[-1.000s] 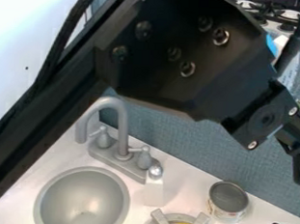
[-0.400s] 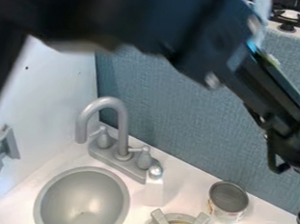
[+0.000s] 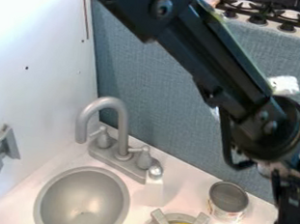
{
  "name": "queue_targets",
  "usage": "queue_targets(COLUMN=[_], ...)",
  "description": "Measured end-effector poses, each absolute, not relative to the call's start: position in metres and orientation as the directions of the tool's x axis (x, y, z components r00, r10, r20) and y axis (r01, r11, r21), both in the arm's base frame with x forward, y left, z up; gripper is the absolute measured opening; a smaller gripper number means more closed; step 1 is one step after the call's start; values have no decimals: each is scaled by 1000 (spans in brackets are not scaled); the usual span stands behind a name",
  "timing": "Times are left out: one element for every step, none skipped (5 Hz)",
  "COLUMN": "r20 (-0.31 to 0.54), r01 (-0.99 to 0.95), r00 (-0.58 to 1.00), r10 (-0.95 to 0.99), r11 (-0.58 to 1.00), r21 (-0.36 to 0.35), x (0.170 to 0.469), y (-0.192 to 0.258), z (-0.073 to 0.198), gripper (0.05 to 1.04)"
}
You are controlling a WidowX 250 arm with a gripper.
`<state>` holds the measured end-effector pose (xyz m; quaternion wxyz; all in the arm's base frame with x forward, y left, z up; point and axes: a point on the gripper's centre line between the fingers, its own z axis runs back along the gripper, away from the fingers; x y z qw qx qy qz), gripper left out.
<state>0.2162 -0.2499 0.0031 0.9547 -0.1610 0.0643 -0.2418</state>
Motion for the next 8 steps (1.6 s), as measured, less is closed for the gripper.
queue_targets(r20=[-119,-208,-247,-267,-304,-337,-344,-335], r01=[425,417,394,397,398,395,401,415], r00=[870,864,878,876,865,857,852,847], r10=[-478,-458,-410,-401,-398,-391,-394,-412], r11=[851,884,912,915,915,917,915,907], r21=[-309,-213,-114,-74,-66,-59,-55,-65], x=[205,203,209,211,209,206,207,207], y=[-246,-229,-222,-217,-217,-215,-215,-216], z=[-7,-29,-40,-44,-50,-59,-64,-64], gripper=[86,86,86,86,86,86,121,320])
